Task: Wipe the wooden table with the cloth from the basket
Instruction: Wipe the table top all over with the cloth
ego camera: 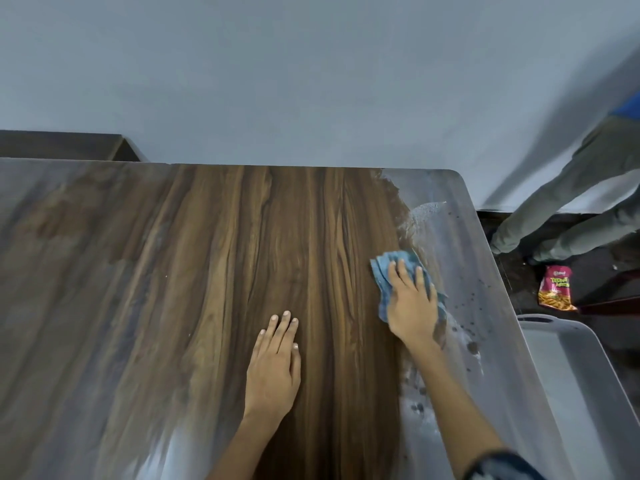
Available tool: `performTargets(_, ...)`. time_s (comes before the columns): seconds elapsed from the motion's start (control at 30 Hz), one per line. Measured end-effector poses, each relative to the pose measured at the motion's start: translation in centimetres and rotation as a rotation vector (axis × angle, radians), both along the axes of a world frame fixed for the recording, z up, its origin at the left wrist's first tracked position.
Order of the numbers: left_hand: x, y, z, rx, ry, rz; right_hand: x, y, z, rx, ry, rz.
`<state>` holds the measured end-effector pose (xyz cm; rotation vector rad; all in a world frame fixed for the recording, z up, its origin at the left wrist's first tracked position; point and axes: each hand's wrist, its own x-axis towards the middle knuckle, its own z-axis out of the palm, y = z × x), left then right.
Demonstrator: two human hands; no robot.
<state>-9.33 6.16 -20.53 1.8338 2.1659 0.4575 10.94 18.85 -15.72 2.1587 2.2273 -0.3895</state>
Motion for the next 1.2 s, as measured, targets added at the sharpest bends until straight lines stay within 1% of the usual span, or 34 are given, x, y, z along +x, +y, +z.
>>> performTargets(0.07,0.2,-1.0,0.1,0.002,-0.006,0.003,-2.3,0.5,-0.1,0.025,0.013,0.076)
performTargets(0.13,0.3,-1.9,0.1,-0.002,-0.002,0.002,-4.2,-1.6,-0.5,0.039,0.037,0.216)
performTargets(0.23,0.3,-3.5,0.3,-0.007,0.009,-0.011,-4.7,-8.6,-1.0,0.032,0.073,0.446)
performTargets(0.3,0.3,-4.5,0.3,-0.018,0.008,-0.021,-3.0,-13.4,-1.5,-0.01,0.036,0.514)
performTargets(0.37,0.3,-5.5,0.4,-0.036,0.003,-0.026,-0.2,-16.5,-1.8,-0.017,0.021,0.474)
performTargets(0.43,0.3,-6.5,0.5,-0.055,0.0,-0.026,2.9,-16.6,-2.2,0.035,0.01,0.349)
performTargets(0.53,0.3,-7.9,0.6,-0.086,-0.003,-0.03,4.8,-12.7,-1.3,0.04,0.007,0.088)
performTargets(0.6,0.4,-8.6,0.7,-0.095,0.008,-0.028,3.7,-9.6,-0.4,-0.003,0.005,-0.019)
performTargets(0.67,0.6,-9.2,0.7,-0.097,0.009,-0.022,1.3,-7.9,0.0,0.017,0.014,-0.005)
performTargets(0.73,0.7,-9.8,0.7,-0.092,0.008,-0.016,-1.4,-8.5,0.0,0.048,0.046,0.118)
performTargets(0.83,0.8,-10.7,0.7,-0.08,0.01,-0.018,-3.7,-13.9,-0.4,0.044,0.099,0.37)
performTargets(0.9,0.8,-11.1,0.4,-0.054,0.014,-0.019,-3.0,-18.6,-0.8,-0.016,0.065,0.506)
performTargets(0.93,0.9,-11.3,0.3,-0.041,0.017,-0.016,-1.9,-20.7,-1.2,-0.056,0.026,0.537)
performTargets(1.0,1.0,-11.7,0.1,-0.021,0.028,-0.005,1.0,-23.2,-1.8,-0.123,-0.01,0.501)
performTargets(1.03,1.1,-11.9,0.1,-0.019,0.034,0.003,2.3,-23.2,-2.0,-0.1,-0.021,0.459)
performTargets(1.13,1.3,-12.7,0.0,-0.025,0.025,0.012,4.3,-20.6,-1.4,0.031,-0.035,0.271)
performTargets(1.2,1.4,-13.3,0.0,-0.03,0.023,0.012,3.5,-17.6,-0.4,0.012,-0.011,0.145)
